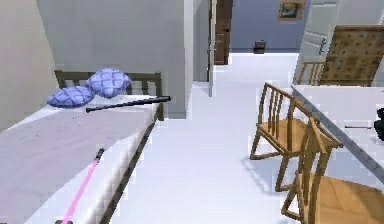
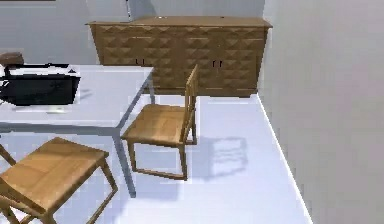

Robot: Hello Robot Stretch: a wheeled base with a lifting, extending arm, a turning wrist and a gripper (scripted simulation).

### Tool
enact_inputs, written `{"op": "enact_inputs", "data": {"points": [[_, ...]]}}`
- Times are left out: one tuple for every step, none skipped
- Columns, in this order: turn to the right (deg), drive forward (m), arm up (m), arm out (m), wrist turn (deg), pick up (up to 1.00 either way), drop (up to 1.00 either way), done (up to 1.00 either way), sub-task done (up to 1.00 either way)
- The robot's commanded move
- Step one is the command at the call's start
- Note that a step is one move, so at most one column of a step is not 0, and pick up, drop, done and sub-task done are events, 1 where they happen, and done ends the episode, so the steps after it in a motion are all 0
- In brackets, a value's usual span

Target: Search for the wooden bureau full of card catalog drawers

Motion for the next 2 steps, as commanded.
{"op": "enact_inputs", "data": {"points": [[6.0, 0.00, 0.00, 0.00, 0.0, 0.00, 0.00, 0.00, 0.00], [0.0, 1.00, 0.00, 0.00, 0.0, 0.00, 0.00, 0.00, 0.00]]}}
